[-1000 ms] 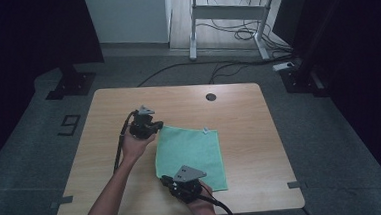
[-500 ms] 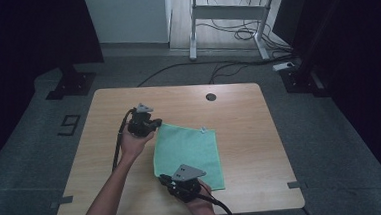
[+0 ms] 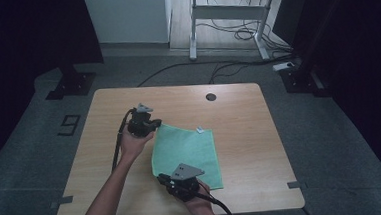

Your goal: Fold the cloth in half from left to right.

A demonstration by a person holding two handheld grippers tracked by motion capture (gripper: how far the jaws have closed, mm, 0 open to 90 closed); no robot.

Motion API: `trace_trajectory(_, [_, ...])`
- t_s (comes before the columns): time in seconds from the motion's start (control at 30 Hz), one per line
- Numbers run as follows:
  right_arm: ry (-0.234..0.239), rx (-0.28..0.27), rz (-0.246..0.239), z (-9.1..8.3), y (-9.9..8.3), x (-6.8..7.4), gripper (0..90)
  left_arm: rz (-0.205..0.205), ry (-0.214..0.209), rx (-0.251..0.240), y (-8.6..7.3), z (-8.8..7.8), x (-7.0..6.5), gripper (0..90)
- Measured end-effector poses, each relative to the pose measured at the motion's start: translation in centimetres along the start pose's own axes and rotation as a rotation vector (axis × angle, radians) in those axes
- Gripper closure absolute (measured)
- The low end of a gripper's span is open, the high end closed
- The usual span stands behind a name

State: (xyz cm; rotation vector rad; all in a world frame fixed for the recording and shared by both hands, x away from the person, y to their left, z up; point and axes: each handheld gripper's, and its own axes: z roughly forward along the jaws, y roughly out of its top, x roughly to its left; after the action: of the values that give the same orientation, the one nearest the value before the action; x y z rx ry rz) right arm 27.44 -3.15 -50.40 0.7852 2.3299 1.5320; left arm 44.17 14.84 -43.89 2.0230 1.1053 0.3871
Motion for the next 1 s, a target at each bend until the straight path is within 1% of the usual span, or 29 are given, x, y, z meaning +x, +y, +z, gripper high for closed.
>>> trace_trajectory(0.03, [0.0, 0.0, 0.0, 0.0, 0.0, 0.0, 84.4, 0.0, 0.0, 0.0, 0.0, 0.0, 0.0, 89.9])
trace_trajectory(0.07, [0.012, -0.005, -0.004, 0.3, 0.6, 0.3, 84.4, 0.001, 0.002, -0.001, 0.3, -0.3, 0.1, 90.0])
trace_trajectory(0.1, [0.012, -0.005, -0.004, 0.3, 0.6, 0.3, 84.4, 0.006, 0.004, -0.002, 0.5, -0.6, 0.1, 90.0])
trace_trajectory(0.13, [0.024, -0.02, -0.01, 0.3, 1.1, 0.6, 84.4, 0.011, 0.003, -0.001, 0.7, -0.9, 0.2, 89.9])
trace_trajectory(0.2, [0.022, -0.023, -0.019, 0.4, 1.3, 0.8, 84.4, 0.015, 0.006, 0.005, 0.8, -0.8, 0.2, 89.9])
trace_trajectory(0.43, [0.029, 0.004, 0.019, 0.9, 0.4, 0.2, 84.3, 0.018, -0.005, 0.021, 0.4, 0.2, -0.3, 89.9])
trace_trajectory(0.63, [0.034, 0.008, 0.02, 1.4, 0.4, 0.1, 84.3, 0.017, -0.007, 0.019, 0.5, 0.5, -0.2, 90.0])
trace_trajectory(0.83, [0.034, 0.021, 0.035, 2.3, 0.1, -0.3, 84.3, 0.015, -0.008, 0.02, 0.5, 0.9, 0.0, 90.0])
trace_trajectory(0.97, [0.044, 0.009, 0.035, 2.7, 0.6, 0.1, 84.2, 0.015, -0.01, 0.017, 0.8, 0.5, -0.1, 89.9])
trace_trajectory(1.0, [0.04, -0.008, 0.018, 2.6, 1.4, 0.6, 84.2, 0.019, -0.006, 0.018, 1.0, 0.3, -0.1, 89.9])
